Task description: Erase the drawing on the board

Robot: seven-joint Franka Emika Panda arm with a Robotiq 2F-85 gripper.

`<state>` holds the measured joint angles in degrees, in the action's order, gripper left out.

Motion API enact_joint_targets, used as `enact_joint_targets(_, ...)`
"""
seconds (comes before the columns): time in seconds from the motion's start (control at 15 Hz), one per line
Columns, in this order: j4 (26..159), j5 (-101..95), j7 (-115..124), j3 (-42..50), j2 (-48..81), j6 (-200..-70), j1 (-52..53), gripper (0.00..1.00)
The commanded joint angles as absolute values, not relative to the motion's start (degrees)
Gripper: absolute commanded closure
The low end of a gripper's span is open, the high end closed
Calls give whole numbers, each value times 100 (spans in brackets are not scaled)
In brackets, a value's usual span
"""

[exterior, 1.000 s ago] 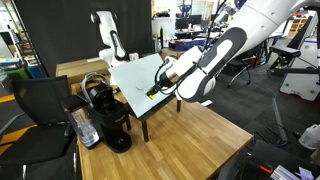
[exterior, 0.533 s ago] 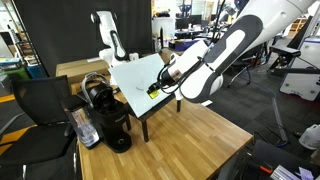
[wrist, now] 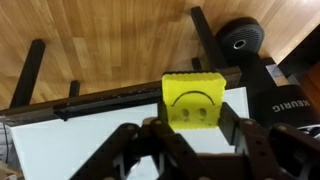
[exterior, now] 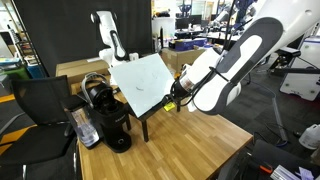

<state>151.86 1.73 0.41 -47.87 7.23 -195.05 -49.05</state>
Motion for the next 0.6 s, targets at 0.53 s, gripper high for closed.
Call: enact_joint_targets(0.53, 15207, 554, 518, -4137, 6, -18238, -4936, 73)
